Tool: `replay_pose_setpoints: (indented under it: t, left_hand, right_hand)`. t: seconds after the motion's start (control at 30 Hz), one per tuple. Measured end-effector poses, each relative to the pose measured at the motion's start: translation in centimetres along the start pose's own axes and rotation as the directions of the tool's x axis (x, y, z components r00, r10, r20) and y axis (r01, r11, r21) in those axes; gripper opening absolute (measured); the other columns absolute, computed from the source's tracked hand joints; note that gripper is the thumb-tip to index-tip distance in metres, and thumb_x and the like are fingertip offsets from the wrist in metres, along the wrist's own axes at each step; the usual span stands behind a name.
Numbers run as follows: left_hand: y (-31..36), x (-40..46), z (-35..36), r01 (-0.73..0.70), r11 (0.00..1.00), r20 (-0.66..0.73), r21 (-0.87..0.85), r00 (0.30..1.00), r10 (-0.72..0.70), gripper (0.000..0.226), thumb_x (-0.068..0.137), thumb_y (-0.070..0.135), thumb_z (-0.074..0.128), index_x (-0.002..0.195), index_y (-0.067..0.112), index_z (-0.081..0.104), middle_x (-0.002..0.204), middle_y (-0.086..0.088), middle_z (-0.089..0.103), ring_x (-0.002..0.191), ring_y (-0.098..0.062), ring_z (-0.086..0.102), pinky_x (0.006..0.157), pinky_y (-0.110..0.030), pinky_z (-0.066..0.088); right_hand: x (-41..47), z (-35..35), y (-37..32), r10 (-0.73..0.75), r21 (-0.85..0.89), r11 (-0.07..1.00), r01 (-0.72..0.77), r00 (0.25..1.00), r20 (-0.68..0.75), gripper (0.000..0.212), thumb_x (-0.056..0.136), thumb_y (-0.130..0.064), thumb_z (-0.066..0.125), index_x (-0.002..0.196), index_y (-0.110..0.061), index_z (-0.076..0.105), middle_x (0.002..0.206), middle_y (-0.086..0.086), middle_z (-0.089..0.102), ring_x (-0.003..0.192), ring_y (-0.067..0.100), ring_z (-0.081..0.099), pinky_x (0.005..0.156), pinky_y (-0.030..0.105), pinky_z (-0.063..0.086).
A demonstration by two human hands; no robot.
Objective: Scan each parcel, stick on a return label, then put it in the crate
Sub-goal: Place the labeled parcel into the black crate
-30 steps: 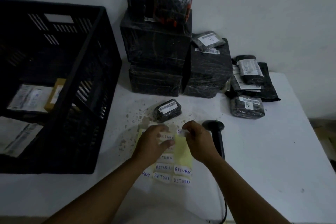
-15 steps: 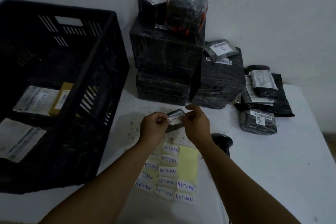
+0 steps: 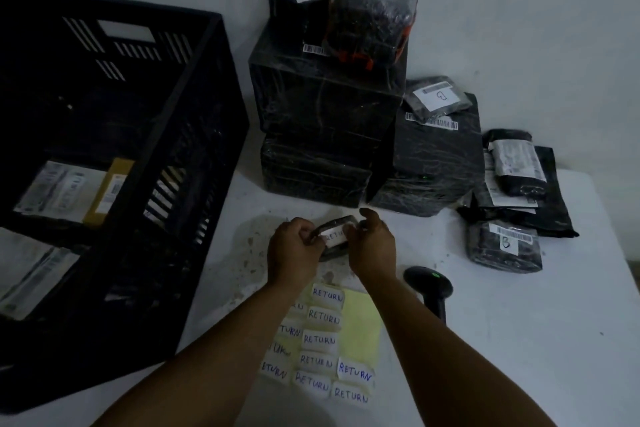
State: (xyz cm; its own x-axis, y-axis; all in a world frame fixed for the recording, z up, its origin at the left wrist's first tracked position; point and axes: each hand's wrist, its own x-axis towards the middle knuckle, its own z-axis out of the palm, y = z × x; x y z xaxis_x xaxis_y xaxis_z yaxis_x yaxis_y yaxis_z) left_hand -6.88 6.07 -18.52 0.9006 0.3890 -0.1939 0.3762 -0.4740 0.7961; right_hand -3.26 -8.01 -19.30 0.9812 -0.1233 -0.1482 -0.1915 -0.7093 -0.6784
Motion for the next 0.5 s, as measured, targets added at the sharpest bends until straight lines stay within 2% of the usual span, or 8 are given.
replay_pose_setpoints:
  t: [0.1, 0.17, 0.23, 0.3, 0.43, 0.5]
  left_hand:
    - [-0.4, 0.0, 0.0, 0.059, 0.997, 0.009, -0.057, 0.998, -0.059, 0.027, 0.081, 0.027, 0.079, 0.104, 0.018, 0.067, 0.1, 0.001, 0.068, 0.088, -0.015, 0.066, 0.074, -0.026, 0.053]
    - [-0.3, 0.1, 0.1, 0.098, 0.993, -0.001, -0.07, 0.995, -0.098, 0.027, 0.082, 0.034, 0.076, 0.103, 0.019, 0.067, 0.1, 0.002, 0.068, 0.089, -0.015, 0.066, 0.072, -0.025, 0.052]
    - [0.0, 0.2, 0.2, 0.139, 0.989, -0.001, -0.052, 0.99, -0.139, 0.036, 0.082, 0.048, 0.072, 0.103, 0.02, 0.067, 0.101, 0.002, 0.067, 0.088, -0.017, 0.064, 0.073, -0.029, 0.054]
    - [0.2, 0.3, 0.5, 0.185, 0.983, 0.03, -0.001, 0.982, -0.185, 0.048, 0.081, 0.058, 0.07, 0.106, 0.017, 0.066, 0.102, 0.0, 0.065, 0.09, -0.021, 0.064, 0.077, -0.035, 0.055]
    - [0.2, 0.2, 0.7, 0.19, 0.982, 0.058, 0.009, 0.98, -0.191, 0.038, 0.084, 0.051, 0.072, 0.091, 0.014, 0.066, 0.087, -0.002, 0.067, 0.08, -0.022, 0.065, 0.067, -0.033, 0.054]
    - [-0.1, 0.1, 0.6, 0.155, 0.988, 0.052, -0.009, 0.987, -0.155, 0.031, 0.087, 0.044, 0.07, 0.093, 0.014, 0.068, 0.089, -0.003, 0.069, 0.082, -0.023, 0.065, 0.07, -0.036, 0.057]
  right_hand:
    - [0.0, 0.2, 0.0, 0.043, 0.035, 0.998, -0.042, 0.999, -0.016, 0.038, 0.104, -0.028, 0.046, 0.139, -0.014, 0.052, 0.118, 0.01, 0.07, 0.104, 0.025, 0.067, 0.084, 0.029, 0.055]
    - [-0.2, -0.1, -0.2, 0.029, 0.032, 0.999, -0.028, 0.999, -0.031, 0.044, 0.103, -0.04, 0.048, 0.136, -0.012, 0.055, 0.111, 0.008, 0.071, 0.1, 0.024, 0.068, 0.076, 0.023, 0.048]
    - [-0.2, -0.2, -0.2, -0.009, -0.038, 0.999, 0.01, 1.0, 0.012, 0.044, 0.098, -0.05, 0.053, 0.121, -0.014, 0.063, 0.101, 0.007, 0.069, 0.091, 0.024, 0.066, 0.069, 0.024, 0.042]
    - [0.0, -0.3, -0.1, -0.017, -0.083, 0.996, 0.022, 0.998, 0.069, 0.037, 0.095, -0.051, 0.056, 0.104, -0.016, 0.065, 0.093, 0.004, 0.066, 0.083, 0.022, 0.063, 0.061, 0.024, 0.037]
    - [0.3, -0.7, 0.0, 0.032, -0.038, 0.999, -0.029, 0.997, 0.068, 0.027, 0.099, -0.042, 0.055, 0.103, -0.017, 0.066, 0.092, 0.002, 0.067, 0.076, 0.015, 0.058, 0.054, 0.015, 0.031]
    - [0.3, -1.0, 0.1, 0.048, -0.03, 0.998, -0.046, 0.997, 0.064, 0.025, 0.101, -0.038, 0.054, 0.104, -0.017, 0.067, 0.093, 0.002, 0.068, 0.072, 0.011, 0.053, 0.054, 0.012, 0.03]
